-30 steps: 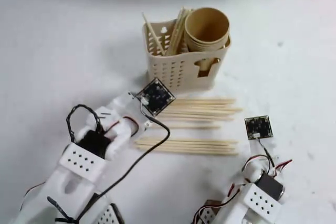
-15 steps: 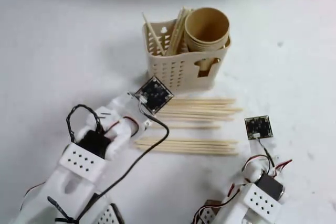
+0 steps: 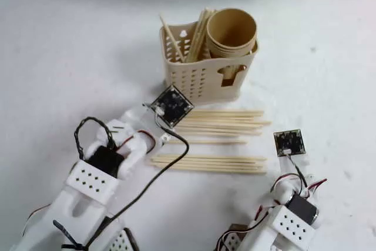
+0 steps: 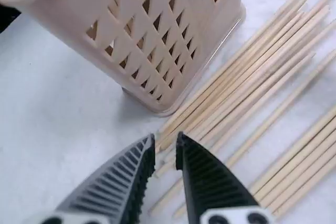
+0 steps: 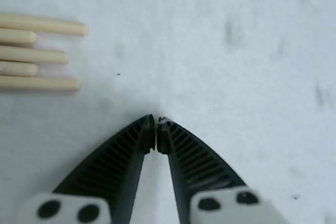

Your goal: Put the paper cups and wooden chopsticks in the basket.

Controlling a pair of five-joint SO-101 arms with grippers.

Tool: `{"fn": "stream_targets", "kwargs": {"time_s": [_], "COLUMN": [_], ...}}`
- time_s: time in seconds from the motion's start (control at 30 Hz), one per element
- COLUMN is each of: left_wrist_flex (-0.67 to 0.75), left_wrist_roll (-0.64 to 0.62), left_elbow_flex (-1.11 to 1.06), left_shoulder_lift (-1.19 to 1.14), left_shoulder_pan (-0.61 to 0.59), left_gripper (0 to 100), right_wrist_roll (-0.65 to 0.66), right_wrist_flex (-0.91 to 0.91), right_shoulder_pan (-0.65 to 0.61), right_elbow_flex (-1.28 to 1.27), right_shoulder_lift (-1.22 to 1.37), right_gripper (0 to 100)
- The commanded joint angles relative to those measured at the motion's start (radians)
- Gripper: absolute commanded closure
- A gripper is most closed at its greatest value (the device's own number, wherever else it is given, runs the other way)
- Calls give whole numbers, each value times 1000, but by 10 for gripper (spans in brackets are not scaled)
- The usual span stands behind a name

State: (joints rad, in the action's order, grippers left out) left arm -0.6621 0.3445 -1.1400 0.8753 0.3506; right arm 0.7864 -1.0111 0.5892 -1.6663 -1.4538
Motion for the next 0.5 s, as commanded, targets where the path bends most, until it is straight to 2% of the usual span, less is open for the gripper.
{"fn": "stream_targets", "kwargs": {"time_s": [0.0, 0.47], "left_wrist_flex": [26, 17], "left_wrist_roll": [-8, -15], "left_elbow_flex": [9, 15], "left_shoulder_lift": [24, 24], "left_shoulder_pan": [-10, -25], "left_gripper": [917, 916], "right_wrist_roll": [12, 12], "right_wrist_flex": [16, 16], "right_shoulder_pan": [19, 19], "right_elbow_flex": [3, 3], "right_shoulder_lift": [-5, -5], "right_gripper": [974, 974]}}
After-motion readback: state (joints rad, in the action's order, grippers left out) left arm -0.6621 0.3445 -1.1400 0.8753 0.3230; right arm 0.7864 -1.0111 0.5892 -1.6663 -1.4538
